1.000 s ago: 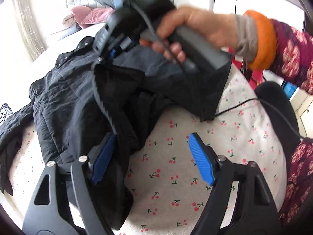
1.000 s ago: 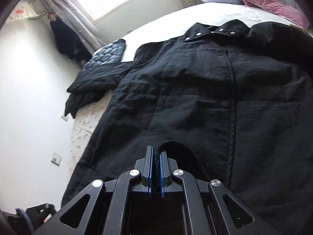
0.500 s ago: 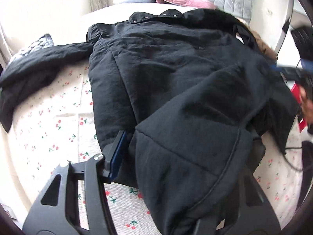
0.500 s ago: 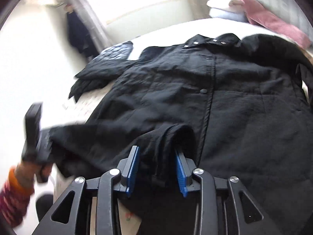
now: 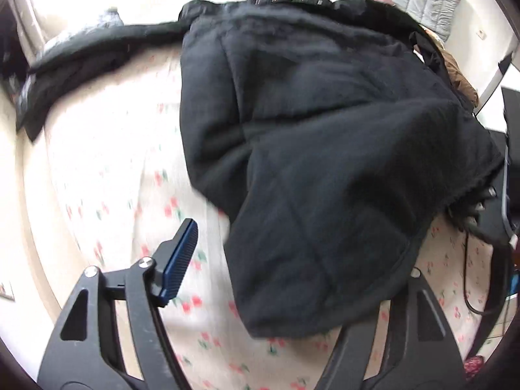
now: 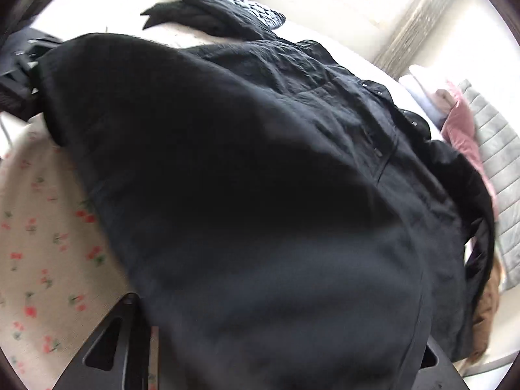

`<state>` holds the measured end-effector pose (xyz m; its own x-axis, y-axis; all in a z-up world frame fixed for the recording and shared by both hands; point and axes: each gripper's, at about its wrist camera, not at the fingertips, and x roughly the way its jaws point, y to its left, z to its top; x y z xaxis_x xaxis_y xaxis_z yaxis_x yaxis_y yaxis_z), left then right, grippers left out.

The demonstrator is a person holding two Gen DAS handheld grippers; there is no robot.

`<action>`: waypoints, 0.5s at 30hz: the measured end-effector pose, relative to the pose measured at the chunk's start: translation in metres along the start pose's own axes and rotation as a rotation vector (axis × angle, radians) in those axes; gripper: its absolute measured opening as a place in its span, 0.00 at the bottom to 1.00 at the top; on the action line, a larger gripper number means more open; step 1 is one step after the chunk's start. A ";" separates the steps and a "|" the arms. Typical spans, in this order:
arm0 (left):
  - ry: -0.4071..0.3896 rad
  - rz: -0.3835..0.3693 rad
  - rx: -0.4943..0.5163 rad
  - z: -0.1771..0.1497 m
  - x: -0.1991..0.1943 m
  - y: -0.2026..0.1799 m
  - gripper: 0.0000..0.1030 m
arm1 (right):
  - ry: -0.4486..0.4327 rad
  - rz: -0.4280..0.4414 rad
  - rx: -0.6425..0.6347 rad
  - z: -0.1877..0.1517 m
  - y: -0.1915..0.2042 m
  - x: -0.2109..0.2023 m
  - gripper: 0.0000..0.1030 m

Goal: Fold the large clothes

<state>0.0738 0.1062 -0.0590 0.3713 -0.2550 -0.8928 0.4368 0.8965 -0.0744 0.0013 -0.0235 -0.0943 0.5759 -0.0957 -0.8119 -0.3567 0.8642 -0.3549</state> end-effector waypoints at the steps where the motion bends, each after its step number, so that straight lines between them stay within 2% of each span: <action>1: 0.020 -0.007 -0.023 -0.003 0.004 0.003 0.68 | 0.001 0.002 -0.018 0.004 0.002 0.001 0.07; 2: 0.029 0.006 -0.032 -0.006 0.008 0.005 0.51 | 0.003 -0.002 -0.044 0.006 0.002 0.000 0.05; 3: 0.023 0.034 -0.019 -0.005 0.009 0.007 0.03 | -0.004 0.002 -0.082 0.007 0.004 -0.006 0.04; 4: 0.023 0.042 -0.015 -0.003 0.006 0.009 0.06 | -0.004 0.009 -0.114 0.008 0.003 -0.014 0.03; 5: 0.006 0.041 -0.031 0.000 -0.003 0.014 0.03 | -0.005 0.016 -0.146 0.007 0.000 -0.026 0.02; 8: -0.107 0.081 0.005 0.012 -0.052 0.024 0.03 | -0.010 0.067 -0.185 0.004 -0.025 -0.071 0.02; 10: -0.144 0.082 0.038 0.016 -0.079 0.029 0.03 | 0.006 0.102 -0.197 0.000 -0.041 -0.093 0.02; 13: -0.110 0.134 0.146 0.012 -0.088 0.022 0.03 | 0.059 0.153 -0.229 -0.007 -0.046 -0.106 0.02; 15: -0.025 0.168 0.243 -0.001 -0.070 0.012 0.03 | 0.125 0.177 -0.281 -0.016 -0.033 -0.097 0.03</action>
<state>0.0520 0.1358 0.0021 0.4737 -0.1216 -0.8723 0.5493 0.8149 0.1848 -0.0547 -0.0508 -0.0109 0.3994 -0.0313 -0.9163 -0.6411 0.7049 -0.3035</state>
